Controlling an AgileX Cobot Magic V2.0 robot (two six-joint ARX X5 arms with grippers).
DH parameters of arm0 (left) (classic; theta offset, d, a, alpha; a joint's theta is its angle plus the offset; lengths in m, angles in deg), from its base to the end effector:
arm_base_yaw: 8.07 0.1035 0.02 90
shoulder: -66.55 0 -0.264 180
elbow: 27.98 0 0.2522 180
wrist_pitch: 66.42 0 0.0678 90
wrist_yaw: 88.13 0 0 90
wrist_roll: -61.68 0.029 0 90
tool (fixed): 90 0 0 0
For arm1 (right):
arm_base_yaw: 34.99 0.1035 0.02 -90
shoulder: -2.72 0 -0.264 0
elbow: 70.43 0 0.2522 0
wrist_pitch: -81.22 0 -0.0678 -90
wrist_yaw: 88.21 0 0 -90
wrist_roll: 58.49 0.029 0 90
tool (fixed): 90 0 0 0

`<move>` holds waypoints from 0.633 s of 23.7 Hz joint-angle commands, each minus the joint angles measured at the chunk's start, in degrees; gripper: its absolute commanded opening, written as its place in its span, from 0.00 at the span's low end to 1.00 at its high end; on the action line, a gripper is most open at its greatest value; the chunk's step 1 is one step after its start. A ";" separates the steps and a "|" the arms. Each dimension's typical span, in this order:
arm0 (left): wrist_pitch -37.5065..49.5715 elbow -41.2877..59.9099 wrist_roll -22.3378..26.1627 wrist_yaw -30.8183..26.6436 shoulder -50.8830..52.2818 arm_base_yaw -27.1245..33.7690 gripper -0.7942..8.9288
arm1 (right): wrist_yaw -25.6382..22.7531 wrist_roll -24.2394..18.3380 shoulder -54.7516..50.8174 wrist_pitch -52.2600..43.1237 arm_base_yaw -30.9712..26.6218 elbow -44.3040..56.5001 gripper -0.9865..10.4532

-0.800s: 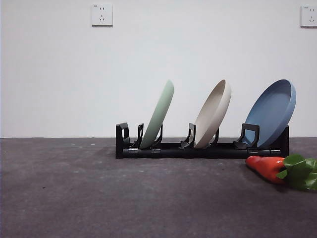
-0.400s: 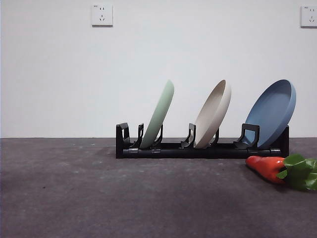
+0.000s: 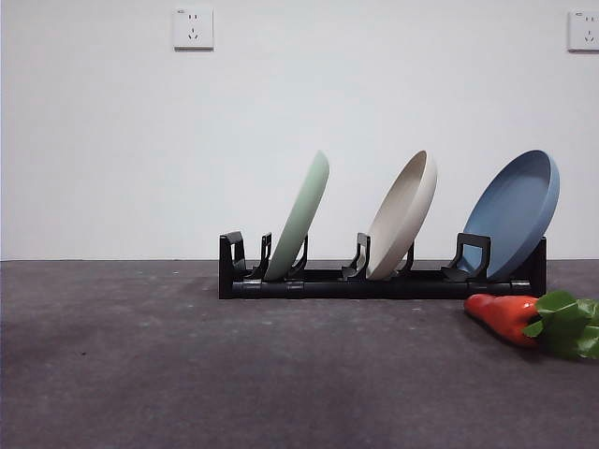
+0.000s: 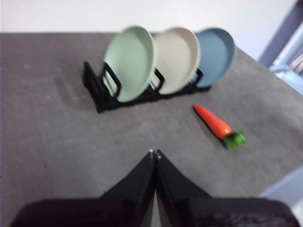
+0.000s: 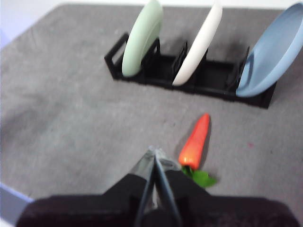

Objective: Take the green plate from the plate rack,put the plate on the table,take the carrot from the table,put the carrot in the plate

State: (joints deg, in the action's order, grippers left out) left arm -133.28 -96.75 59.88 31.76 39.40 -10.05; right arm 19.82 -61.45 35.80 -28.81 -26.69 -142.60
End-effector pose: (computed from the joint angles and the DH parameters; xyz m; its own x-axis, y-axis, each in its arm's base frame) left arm 0.0572 -0.0164 0.3518 0.7665 -0.5251 -0.3697 0.4668 0.8509 -0.2408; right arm 0.0743 0.0199 0.3577 0.7629 0.4241 -0.4880 -0.4258 0.8976 0.1143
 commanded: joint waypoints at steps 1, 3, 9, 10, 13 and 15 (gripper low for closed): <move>-3.58 -2.91 3.98 0.70 -1.60 0.09 0.07 | 0.09 -1.70 0.92 3.10 0.13 -1.88 0.08; -5.25 -4.35 4.42 0.72 -2.45 0.09 0.07 | 0.09 -1.70 1.09 4.26 0.13 -2.45 0.08; -5.64 -5.33 3.34 0.42 -3.48 0.09 0.71 | -0.04 -0.46 1.14 4.33 0.13 -2.51 0.67; -5.68 -5.33 3.34 0.44 -3.48 0.09 0.71 | -0.04 -0.46 1.22 4.33 0.13 -2.51 0.69; -5.64 -5.33 3.37 0.44 -4.13 0.09 0.71 | -0.02 -0.46 1.70 4.33 0.13 -2.51 0.69; -5.46 -5.33 3.37 0.50 -4.92 0.09 0.71 | -0.02 -0.44 1.95 4.33 0.13 -2.51 0.69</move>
State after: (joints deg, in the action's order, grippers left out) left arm -139.03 -102.06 63.18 32.26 34.46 -10.05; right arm 19.79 -62.32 37.76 -24.35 -26.69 -144.94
